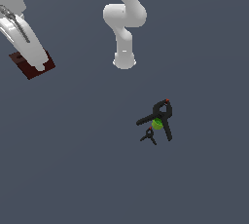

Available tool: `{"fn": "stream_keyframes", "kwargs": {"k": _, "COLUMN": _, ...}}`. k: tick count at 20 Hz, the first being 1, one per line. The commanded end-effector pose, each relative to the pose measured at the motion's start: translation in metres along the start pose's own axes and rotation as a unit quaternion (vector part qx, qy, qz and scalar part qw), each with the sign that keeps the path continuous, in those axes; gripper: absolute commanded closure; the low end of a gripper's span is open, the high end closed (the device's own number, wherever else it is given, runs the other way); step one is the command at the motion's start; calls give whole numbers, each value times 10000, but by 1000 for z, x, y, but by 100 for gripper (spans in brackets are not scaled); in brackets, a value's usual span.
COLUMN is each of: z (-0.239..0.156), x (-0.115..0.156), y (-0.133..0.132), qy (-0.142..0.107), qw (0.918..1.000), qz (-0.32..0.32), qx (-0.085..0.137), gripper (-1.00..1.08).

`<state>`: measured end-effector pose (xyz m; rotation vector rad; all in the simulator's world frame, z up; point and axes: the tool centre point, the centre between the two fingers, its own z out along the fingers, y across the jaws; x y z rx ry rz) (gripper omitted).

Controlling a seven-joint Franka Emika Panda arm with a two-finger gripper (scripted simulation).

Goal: Pick up a designated object from a clutter of objects.

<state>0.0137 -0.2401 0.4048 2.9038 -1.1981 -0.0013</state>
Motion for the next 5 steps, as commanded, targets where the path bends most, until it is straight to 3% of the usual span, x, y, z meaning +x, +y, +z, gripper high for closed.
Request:
{"fn": "stream_keyframes", "kwargs": {"k": 1, "z": -9, "x": 0, "y": 0, "qy": 3, "qw": 10000, "qz": -4, "qx": 2, "gripper": 108}}
{"fn": "stream_keyframes", "kwargs": {"k": 5, "z": -13, "x": 0, "y": 1, "qy": 3, "qw": 10000, "qz": -4, "qx": 2, "gripper": 108}}
